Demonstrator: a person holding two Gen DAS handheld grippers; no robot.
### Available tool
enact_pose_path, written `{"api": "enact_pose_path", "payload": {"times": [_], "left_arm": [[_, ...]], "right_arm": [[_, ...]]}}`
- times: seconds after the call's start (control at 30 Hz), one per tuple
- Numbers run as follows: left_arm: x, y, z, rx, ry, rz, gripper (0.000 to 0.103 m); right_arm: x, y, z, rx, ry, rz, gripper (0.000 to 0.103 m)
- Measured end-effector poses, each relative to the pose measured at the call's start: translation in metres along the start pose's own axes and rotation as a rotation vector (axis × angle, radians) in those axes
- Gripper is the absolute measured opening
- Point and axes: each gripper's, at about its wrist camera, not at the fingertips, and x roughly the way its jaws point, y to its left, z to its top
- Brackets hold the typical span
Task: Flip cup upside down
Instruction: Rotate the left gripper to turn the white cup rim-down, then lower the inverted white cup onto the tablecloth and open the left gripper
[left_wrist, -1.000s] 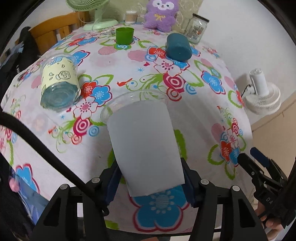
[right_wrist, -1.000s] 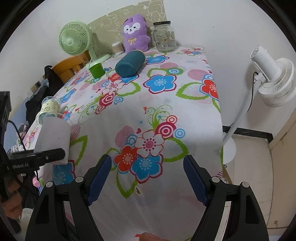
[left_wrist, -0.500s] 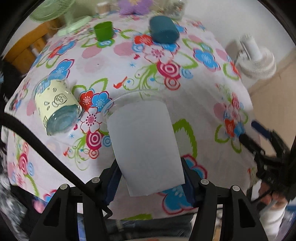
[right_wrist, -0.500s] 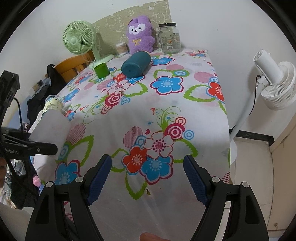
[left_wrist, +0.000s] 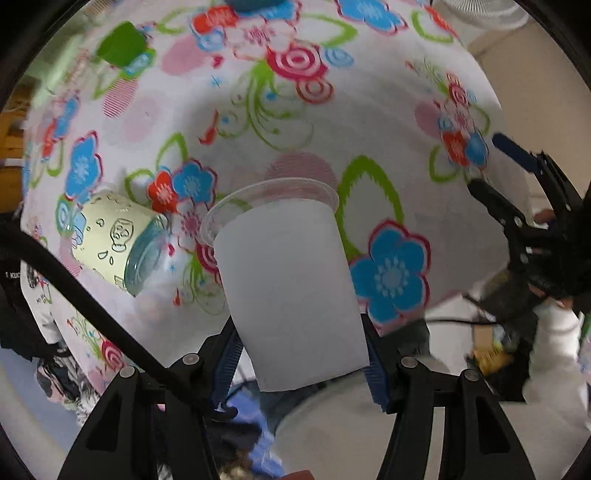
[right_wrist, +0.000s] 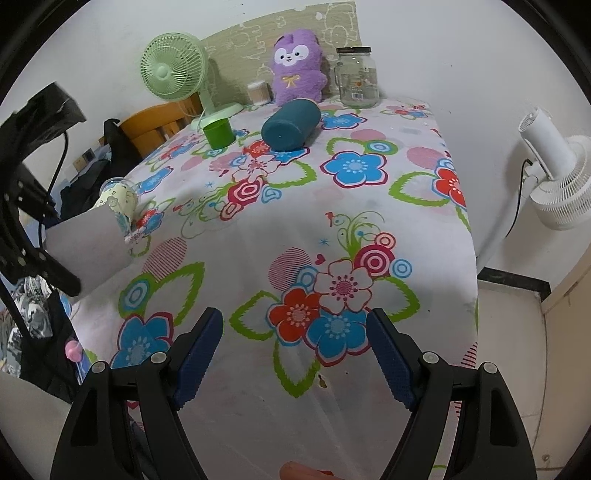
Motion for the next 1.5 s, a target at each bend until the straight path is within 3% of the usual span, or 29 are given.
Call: {"api": "enact_pose_path", "payload": {"times": [0.2,0.43,0.6,0.73,0.83,1.1,1.27,1.5], "left_arm": [[-0.010,-0.001,0.019,0.111,0.168,0.076,0.062],[0.018,-0.021,0.024,0.244,0.377,0.212,0.062],[0.026,-0.036,0.036,0.297,0.416,0.215,0.064],[0.026,-0.045,0.044,0.297,0.383,0.184,0.082],[0.022,-0.045,0.048,0.278,0.363,0.168,0.088],[0.019,-0.018,0.025,0.254,0.239,0.140,0.089],[0.002,-0.008,0.007,0.211,0.065,0.089,0.089],[-0.017,0.011,-0.032,0.151,-0.250,0.049,0.089]], "right_arm": [[0.003,0.002,-0.001,0.000,0.000,0.010,0.082],[0.007,0.006,-0.003,-0.002,-0.009,0.021,0.082],[0.012,0.005,-0.007,0.012,-0.009,0.031,0.082],[0.013,0.005,-0.010,0.013,-0.013,0.033,0.082],[0.012,0.006,-0.010,0.004,-0.013,0.032,0.082],[0.006,0.018,-0.004,-0.032,-0.032,0.034,0.082],[-0.002,0.038,0.005,-0.090,-0.057,0.036,0.082],[-0.013,0.061,0.018,-0.124,-0.093,0.034,0.082]]}}
